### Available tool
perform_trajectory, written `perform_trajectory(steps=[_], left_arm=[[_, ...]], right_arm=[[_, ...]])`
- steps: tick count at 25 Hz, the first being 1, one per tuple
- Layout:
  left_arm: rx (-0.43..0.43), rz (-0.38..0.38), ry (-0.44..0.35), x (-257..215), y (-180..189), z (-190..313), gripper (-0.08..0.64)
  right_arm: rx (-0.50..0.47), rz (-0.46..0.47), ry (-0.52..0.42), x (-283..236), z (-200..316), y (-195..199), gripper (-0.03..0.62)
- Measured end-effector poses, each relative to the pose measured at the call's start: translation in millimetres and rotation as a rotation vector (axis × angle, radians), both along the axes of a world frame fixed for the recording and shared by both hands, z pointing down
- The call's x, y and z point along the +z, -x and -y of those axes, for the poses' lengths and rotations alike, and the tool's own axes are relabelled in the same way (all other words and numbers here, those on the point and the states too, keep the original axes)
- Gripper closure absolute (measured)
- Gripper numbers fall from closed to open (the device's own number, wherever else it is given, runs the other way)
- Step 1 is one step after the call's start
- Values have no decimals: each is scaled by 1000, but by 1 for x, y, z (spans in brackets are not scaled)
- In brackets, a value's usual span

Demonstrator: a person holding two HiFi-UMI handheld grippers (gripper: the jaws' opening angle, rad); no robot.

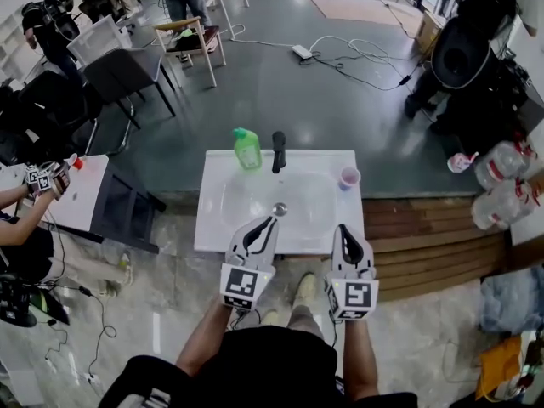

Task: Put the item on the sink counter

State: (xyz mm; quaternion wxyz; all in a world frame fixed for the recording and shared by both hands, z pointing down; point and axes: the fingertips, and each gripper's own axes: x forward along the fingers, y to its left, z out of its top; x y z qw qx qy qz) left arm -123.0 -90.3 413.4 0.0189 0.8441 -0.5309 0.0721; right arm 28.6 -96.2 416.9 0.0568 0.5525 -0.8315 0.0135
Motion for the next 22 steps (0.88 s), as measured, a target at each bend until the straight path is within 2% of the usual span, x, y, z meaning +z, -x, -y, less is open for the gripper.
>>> perform_trajectory(steps=[7,22], left_arm=[[-21,-3,-11,-9,20,-25,549],[-22,-12,-3,-8,25,-43,557]], right_arm=[[-9,-26,29,2,-26,14,594],[-5,-17,-3,-8,-40,19,594]])
